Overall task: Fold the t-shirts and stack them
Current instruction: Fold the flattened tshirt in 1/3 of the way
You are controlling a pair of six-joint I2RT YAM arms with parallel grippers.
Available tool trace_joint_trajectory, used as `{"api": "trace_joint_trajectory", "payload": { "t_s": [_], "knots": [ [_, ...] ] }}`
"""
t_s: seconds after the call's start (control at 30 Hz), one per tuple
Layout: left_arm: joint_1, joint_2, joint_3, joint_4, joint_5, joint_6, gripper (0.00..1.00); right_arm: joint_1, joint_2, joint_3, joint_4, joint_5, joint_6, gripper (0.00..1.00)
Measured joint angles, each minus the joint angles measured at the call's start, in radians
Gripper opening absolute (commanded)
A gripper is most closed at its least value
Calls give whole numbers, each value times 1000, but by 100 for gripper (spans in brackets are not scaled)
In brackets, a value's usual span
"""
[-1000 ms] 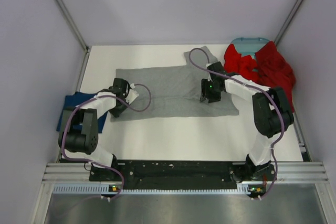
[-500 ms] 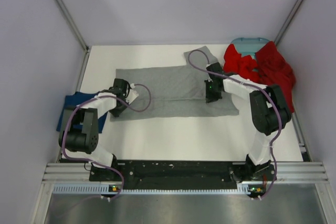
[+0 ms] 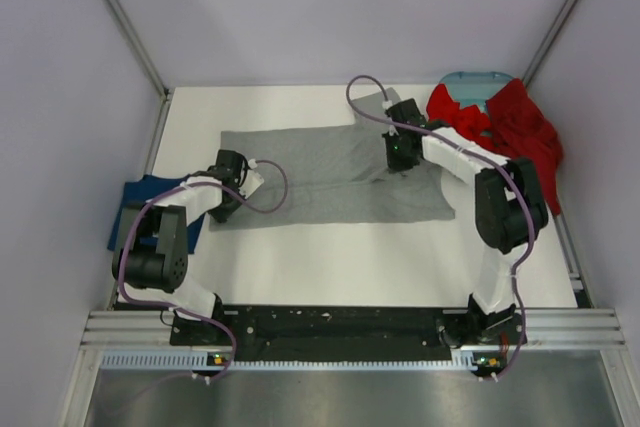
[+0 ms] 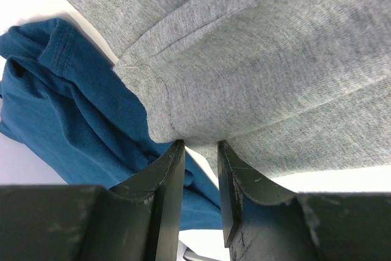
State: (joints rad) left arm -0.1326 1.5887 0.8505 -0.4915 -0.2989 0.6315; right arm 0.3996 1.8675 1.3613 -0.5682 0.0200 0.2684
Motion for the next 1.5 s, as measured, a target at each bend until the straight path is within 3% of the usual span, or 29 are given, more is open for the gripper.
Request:
{"api": "trace_joint_trajectory", "payload": {
  "t_s": [0.3, 0.53, 0.97, 1.03, 1.13, 1.43, 1.5],
  "knots": [
    [0, 0, -2, 4, -5, 3, 34, 45, 175, 232, 14, 16, -266, 0],
    [0, 0, -3, 6, -7, 8, 34, 83, 258, 275, 13, 31, -410, 0],
    [0, 0, -10, 16, -16, 12, 35, 137, 264, 274, 149, 10, -565, 1],
    [0, 0, -11, 18, -18, 14, 36, 141, 264, 269, 176, -5, -569, 10],
    [0, 0, -12, 20, -24, 18, 37, 141, 267, 268, 187, -14, -568, 39],
    [8, -48, -15, -18, 8, 40, 45, 141, 246, 260, 181, -55, -463, 58],
    [11, -116, -15, -50, 53, 68, 48, 141, 172, 200, 181, -39, -389, 67]
  ]
}}
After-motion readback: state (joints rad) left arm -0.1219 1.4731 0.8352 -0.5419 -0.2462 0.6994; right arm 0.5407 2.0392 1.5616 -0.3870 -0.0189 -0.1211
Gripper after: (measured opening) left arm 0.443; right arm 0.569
